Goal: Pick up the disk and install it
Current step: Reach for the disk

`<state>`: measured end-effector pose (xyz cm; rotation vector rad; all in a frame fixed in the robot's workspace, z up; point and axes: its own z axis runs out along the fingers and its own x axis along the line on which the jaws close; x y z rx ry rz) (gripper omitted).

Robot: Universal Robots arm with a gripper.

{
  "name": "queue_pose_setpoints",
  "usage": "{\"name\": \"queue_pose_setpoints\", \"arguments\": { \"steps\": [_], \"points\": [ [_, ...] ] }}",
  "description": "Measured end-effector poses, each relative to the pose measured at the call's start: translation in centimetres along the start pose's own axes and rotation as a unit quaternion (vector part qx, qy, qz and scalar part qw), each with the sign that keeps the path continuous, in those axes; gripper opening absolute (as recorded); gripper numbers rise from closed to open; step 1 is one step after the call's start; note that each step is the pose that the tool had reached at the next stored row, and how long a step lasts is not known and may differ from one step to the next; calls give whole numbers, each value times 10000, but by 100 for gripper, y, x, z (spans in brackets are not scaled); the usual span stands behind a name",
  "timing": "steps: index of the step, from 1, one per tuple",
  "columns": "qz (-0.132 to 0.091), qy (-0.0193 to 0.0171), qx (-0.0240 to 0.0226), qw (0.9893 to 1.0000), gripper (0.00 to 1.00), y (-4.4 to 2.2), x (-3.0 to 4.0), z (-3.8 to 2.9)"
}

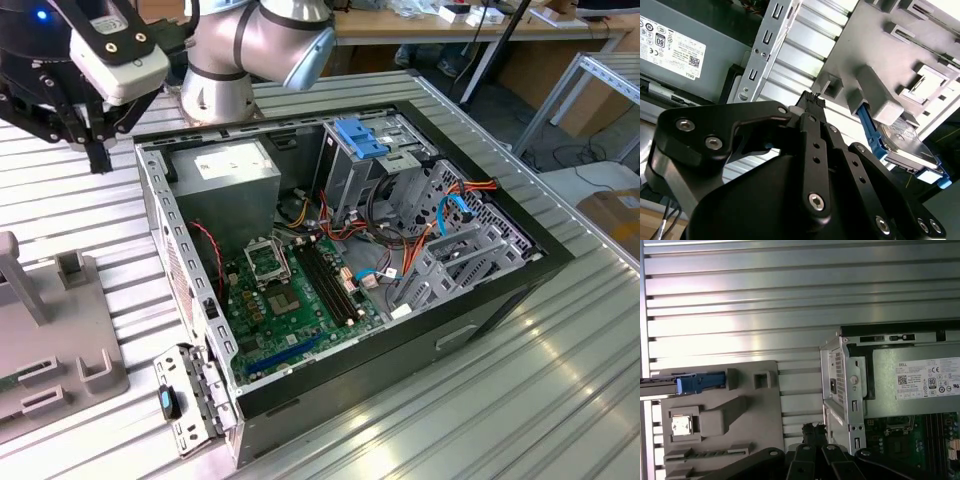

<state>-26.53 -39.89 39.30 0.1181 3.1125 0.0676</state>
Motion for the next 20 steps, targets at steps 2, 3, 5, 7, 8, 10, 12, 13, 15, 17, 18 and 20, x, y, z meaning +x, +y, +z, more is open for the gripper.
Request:
{"name": "queue_pose_setpoints", "arguments": {
  "steps": [2,3,5,7,8,10,12,13,15,17,18,20],
  "points": [
    [0,0,0,10000,11,-6,71,-2],
    [0,0,0,10000,11,-8,98,-2],
    [-1,0,0,10000,11,-13,177,-4],
    [0,0,0,10000,11,-17,225,-5],
    [0,0,0,10000,11,-19,255,-6],
    [0,0,0,10000,11,-26,343,-8],
    [0,0,0,10000,11,-31,415,-9],
    [0,0,0,10000,11,-34,444,-10],
    [0,0,0,10000,11,-38,509,-11],
    [0,0,0,10000,11,-43,565,-13],
    [0,0,0,10000,11,-47,615,-14],
    [0,0,0,10000,11,-53,706,-15]
  ]
}}
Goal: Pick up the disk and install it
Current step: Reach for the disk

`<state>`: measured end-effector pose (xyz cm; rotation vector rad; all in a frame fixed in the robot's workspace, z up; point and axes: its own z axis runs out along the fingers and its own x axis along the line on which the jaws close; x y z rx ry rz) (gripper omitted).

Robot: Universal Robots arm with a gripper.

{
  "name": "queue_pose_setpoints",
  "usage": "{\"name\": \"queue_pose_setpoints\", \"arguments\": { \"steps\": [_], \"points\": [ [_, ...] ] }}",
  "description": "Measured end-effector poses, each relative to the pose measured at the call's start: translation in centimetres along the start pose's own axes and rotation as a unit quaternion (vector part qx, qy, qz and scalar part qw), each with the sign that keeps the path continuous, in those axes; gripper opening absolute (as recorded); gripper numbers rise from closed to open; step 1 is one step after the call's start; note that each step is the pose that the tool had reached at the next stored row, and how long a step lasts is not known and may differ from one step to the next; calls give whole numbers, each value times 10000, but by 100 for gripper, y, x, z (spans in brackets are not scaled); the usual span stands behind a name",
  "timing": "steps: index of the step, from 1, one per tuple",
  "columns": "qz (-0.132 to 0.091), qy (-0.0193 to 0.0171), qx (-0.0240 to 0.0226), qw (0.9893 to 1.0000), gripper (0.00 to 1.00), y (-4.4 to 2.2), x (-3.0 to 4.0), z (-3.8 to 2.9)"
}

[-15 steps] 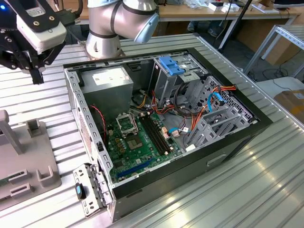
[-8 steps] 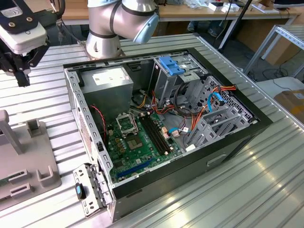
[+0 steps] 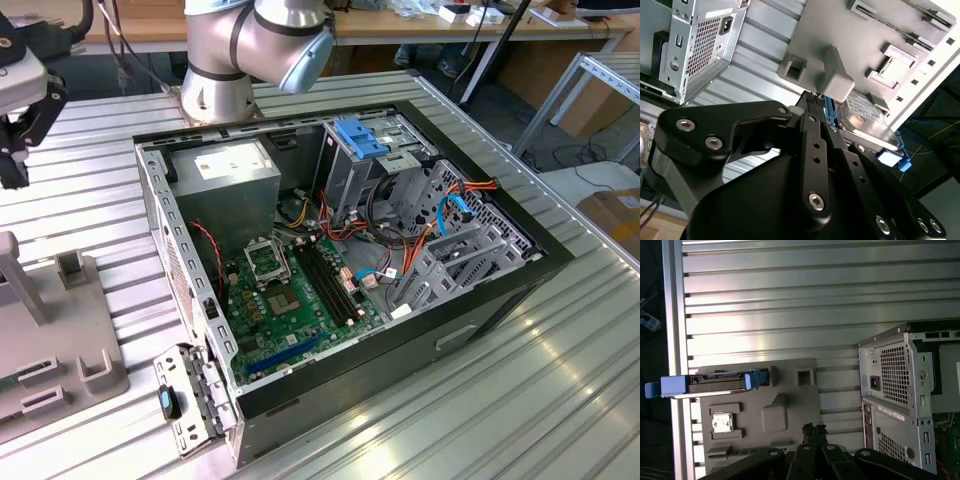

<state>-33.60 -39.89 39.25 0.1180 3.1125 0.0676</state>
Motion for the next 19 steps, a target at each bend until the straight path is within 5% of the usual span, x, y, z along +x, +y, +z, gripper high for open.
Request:
{"name": "queue_pose_setpoints", "arguments": {
  "steps": [9,13,16,19],
  "points": [
    [0,0,0,10000,11,-34,452,-8],
    [0,0,0,10000,11,-43,563,-8],
    [1,0,0,10000,11,-57,754,-4],
    [0,0,1,10000,11,-64,835,3]
  ]
}}
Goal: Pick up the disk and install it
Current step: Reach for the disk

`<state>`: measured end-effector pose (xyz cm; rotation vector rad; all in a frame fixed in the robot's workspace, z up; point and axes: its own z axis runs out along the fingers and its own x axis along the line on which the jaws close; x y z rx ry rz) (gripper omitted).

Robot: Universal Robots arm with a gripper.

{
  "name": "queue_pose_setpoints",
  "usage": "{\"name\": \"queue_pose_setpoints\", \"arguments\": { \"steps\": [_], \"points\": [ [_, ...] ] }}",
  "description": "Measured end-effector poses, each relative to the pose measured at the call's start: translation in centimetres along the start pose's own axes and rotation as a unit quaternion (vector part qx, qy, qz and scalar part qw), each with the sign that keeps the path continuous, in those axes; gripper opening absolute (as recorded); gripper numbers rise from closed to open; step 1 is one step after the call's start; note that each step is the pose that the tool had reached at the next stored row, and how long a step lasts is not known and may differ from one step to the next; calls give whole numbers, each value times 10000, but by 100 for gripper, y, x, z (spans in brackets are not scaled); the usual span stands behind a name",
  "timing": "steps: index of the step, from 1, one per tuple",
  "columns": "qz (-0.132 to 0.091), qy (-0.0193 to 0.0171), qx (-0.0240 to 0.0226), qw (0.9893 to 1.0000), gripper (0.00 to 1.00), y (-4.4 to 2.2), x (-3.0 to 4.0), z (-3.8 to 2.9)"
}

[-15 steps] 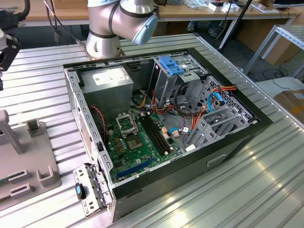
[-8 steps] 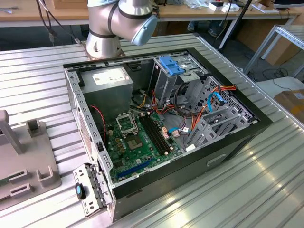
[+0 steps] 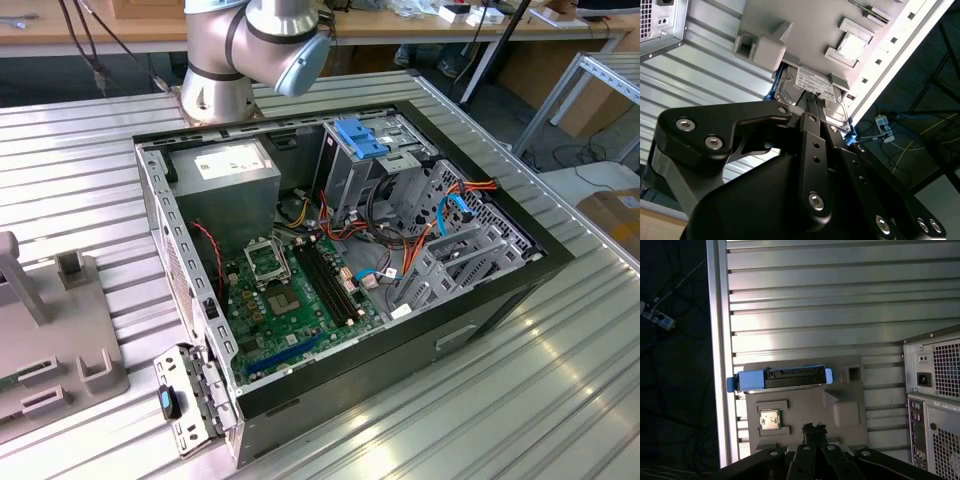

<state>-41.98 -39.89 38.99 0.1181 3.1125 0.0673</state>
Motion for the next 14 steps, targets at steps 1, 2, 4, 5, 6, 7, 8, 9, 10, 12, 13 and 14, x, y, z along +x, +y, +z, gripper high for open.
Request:
{"name": "queue_pose_setpoints", "arguments": {
  "steps": [1,2,4,5,6,7,8,9,10,12,13,14],
  "points": [
    [0,0,0,10000,11,-1,11,2],
    [0,0,0,10000,11,-2,26,5],
    [0,0,0,10000,11,-5,58,11],
    [0,0,0,10000,11,-8,87,15],
    [0,1,0,10000,11,-9,111,16],
    [0,0,3,10000,11,-10,120,20],
    [-1,0,4,10000,11,-10,120,20],
    [-1,0,6,10000,11,-11,120,19],
    [0,0,7,10000,11,-10,120,19],
    [0,0,7,10000,11,-10,121,19],
    [0,0,8,10000,11,-10,121,19],
    [0,-1,19,10000,11,-10,121,20]
  ]
}}
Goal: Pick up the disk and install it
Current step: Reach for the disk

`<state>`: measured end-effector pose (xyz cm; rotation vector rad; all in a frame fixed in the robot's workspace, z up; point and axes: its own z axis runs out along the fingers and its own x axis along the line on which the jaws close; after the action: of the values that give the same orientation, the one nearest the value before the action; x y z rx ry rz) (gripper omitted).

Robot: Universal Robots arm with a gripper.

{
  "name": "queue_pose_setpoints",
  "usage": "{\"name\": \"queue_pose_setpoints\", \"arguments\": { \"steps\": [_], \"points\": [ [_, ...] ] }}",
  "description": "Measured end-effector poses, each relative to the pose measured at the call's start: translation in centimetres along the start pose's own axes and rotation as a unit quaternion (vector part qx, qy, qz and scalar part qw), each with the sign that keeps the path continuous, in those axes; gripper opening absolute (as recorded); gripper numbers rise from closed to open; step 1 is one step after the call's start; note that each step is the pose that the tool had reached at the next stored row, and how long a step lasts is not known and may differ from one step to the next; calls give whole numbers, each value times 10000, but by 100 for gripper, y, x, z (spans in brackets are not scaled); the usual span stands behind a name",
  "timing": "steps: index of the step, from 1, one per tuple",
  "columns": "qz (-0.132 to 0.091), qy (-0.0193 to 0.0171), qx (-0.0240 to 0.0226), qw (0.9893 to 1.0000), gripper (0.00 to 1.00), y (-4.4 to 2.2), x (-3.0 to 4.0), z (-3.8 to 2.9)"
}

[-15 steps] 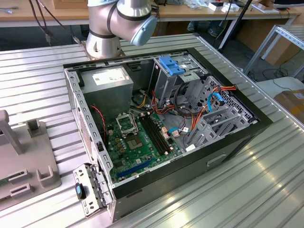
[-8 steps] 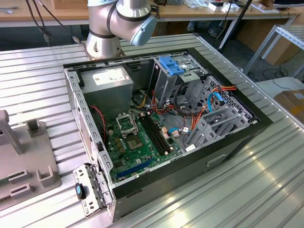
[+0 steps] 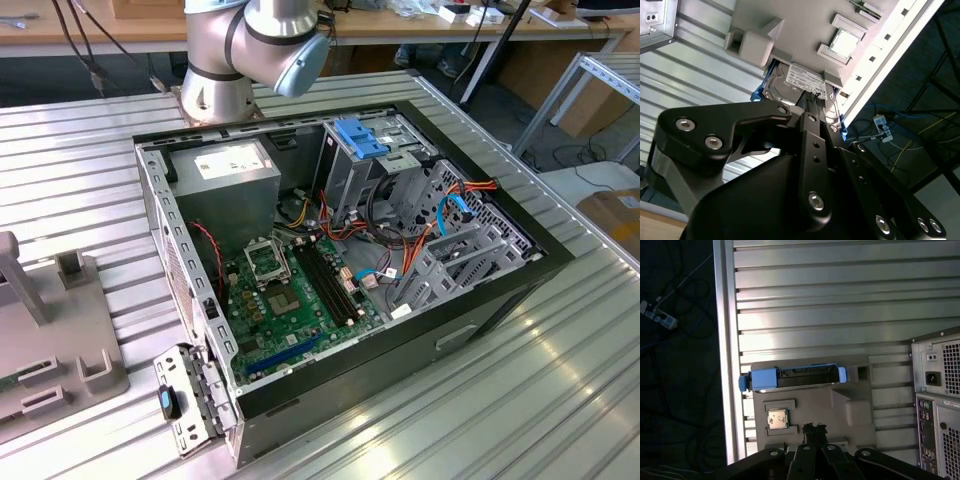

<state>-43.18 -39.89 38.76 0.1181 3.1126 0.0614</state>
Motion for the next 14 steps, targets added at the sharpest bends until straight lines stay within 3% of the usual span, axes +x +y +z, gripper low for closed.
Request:
{"name": "queue_pose_setpoints", "arguments": {
  "steps": [1,3,4,7,10,11,14],
  "points": [
    [0,12,29,10000,11,0,-1,0],
    [4,62,157,9999,11,-1,-2,6],
    [4,76,184,9998,11,-1,-3,8],
    [5,81,188,9998,11,4,10,10],
    [5,81,187,9998,11,13,69,13],
    [4,81,186,9998,11,15,149,16],
    [4,82,186,9998,11,35,175,23]
  ]
}}
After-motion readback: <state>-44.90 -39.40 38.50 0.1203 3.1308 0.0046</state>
